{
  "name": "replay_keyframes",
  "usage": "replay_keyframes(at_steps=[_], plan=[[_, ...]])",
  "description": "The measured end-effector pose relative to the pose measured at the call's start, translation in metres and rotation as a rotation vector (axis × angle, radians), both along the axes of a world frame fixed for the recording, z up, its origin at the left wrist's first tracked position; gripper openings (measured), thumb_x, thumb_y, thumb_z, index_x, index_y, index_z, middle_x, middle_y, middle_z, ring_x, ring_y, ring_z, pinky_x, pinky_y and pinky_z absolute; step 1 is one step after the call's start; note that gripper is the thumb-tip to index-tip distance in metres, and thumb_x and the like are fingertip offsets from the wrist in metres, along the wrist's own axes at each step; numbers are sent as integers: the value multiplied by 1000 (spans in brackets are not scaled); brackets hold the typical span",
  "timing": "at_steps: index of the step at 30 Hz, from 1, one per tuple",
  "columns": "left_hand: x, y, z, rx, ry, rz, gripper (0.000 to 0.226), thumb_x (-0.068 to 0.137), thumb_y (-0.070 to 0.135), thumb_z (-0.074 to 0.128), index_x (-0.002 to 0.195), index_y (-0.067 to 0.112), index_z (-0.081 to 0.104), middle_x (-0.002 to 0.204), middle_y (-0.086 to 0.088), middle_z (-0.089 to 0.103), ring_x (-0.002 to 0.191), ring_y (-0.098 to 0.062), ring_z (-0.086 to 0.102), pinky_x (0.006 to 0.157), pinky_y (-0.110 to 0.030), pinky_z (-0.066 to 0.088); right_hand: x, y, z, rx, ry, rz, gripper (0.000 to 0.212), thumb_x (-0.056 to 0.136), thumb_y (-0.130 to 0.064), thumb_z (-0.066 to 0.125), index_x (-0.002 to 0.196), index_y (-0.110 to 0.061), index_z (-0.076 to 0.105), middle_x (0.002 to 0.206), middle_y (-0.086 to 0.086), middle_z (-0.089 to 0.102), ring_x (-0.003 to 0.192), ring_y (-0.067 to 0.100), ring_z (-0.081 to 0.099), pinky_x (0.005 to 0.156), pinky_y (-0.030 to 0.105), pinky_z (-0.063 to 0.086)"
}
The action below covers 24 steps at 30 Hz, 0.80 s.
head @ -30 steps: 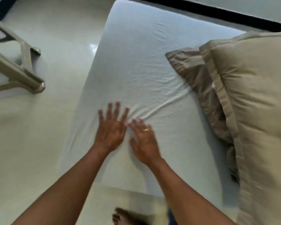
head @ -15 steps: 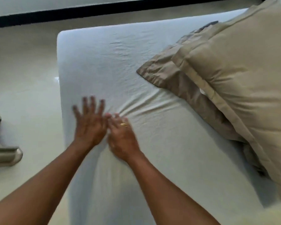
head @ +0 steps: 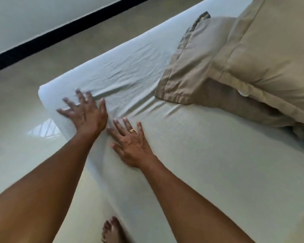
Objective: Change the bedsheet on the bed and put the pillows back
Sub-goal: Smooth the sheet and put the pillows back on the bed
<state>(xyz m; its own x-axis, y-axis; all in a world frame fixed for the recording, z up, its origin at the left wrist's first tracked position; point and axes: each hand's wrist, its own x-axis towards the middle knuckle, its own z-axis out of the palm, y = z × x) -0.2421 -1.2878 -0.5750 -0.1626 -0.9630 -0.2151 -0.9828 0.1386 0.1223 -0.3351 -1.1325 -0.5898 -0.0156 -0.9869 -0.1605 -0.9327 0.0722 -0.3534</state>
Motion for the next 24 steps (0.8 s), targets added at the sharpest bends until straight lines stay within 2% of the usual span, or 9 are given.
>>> replay_keyframes(at_steps=[2,5,8,11,15,17,20,22,24], plan=[[-7,-11,3,-71,33,-468,64,101,58,26,159,32,23,170,-4,11,154,-44,2,115,-70,-7,-12,-3,3,-157,-15,-101,59,100,-36,49,156,-23,37,166,4,29,155,28,20,124,56,13],[28,-30,-13,1,-74,-878,67,96,74,12,157,50,-1,171,5,-1,157,-27,-5,120,-65,-5,-66,16,-16,-203,60,-804,63,93,-33,53,151,-11,46,161,16,37,150,37,31,123,54,23],[62,-78,-16,2,-109,-473,73,94,79,11,158,47,-4,169,10,-7,157,-28,-8,115,-71,-2,-72,6,-19,125,115,-1182,67,102,-43,39,163,-23,21,171,9,5,156,39,3,124,61,5],[16,-93,5,49,-29,-251,72,99,66,18,160,29,17,170,-4,6,154,-44,-2,112,-79,4,-26,-51,-14,120,104,-770,67,100,-52,30,163,-37,9,172,-2,-4,157,35,-6,120,68,-5],[-25,-68,-1,27,1,-736,59,103,59,18,160,43,11,171,4,-3,156,-30,-10,115,-74,-2,-6,-101,-3,54,-50,-243,63,102,-42,39,162,-31,23,171,-2,11,158,26,-2,123,61,0],[-1,-89,-10,84,-46,-669,59,100,67,11,156,53,-4,168,12,-15,155,-25,-17,112,-77,-6,-20,-85,-7,-88,-70,-392,61,96,-33,43,157,-22,39,166,2,30,156,24,17,125,52,14],[28,-131,-1,102,-106,-498,63,97,73,14,152,57,-12,167,13,-20,154,-36,-15,107,-81,-2,-50,-65,-23,-117,26,-872,69,95,-35,42,158,-9,34,165,10,31,153,27,26,123,50,23],[27,-150,6,127,-159,-360,63,99,69,18,157,50,3,170,2,-9,153,-45,-4,107,-81,3,-54,-90,-22,-51,122,-1036,71,98,-40,40,161,-9,25,167,9,26,153,30,25,125,54,17],[2,-168,13,148,-155,-57,66,101,57,24,154,20,34,167,-21,7,150,-54,4,110,-80,3,-50,-140,-14,-30,76,-982,73,100,-44,39,163,-13,18,170,6,18,155,32,17,125,56,10]])
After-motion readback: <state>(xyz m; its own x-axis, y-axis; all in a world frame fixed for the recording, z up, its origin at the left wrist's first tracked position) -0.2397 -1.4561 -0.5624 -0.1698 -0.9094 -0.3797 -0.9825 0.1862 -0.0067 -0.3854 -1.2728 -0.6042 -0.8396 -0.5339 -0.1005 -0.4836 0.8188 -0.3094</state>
